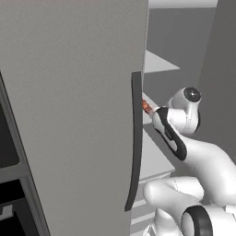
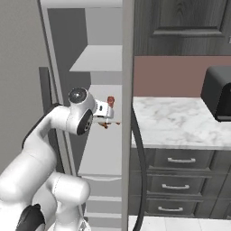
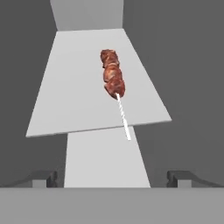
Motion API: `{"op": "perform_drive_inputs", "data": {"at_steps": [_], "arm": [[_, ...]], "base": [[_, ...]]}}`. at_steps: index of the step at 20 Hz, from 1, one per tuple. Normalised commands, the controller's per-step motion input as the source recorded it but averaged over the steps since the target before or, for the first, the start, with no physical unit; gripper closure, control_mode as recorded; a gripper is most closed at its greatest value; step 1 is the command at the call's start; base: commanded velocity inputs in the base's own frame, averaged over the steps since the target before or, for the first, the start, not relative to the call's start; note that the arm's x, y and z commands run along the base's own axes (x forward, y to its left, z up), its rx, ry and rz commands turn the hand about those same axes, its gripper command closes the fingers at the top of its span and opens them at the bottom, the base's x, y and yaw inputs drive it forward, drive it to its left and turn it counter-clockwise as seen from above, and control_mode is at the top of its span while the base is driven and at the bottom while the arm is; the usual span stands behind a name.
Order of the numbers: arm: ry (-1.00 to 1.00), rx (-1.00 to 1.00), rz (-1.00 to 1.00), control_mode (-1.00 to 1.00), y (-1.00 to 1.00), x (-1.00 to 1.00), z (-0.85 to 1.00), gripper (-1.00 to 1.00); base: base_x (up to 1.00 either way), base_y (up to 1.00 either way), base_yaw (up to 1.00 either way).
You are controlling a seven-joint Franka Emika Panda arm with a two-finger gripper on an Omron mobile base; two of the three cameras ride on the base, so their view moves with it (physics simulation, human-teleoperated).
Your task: Store the kebab skewer in the freezer for long-term storage. Close the freezer door after placing the cooked food.
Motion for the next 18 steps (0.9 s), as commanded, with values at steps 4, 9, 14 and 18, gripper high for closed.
{"op": "perform_drive_inputs", "data": {"at_steps": [4,9,14,18], "arm": [[0.00,0.00,-0.10,-1.00,0.00,-0.58,0.24,-1.00],[0.02,0.00,-0.05,-1.00,0.10,-0.48,0.23,-1.00],[0.05,0.00,-0.04,-1.00,0.05,-0.49,0.37,-1.00],[0.11,0.00,-0.04,-1.00,0.01,-0.48,0.36,-1.00]], "base": [[0.00,0.00,0.00],[0.00,0.00,0.00],[0.00,0.00,0.00],[0.00,0.00,0.00]]}}
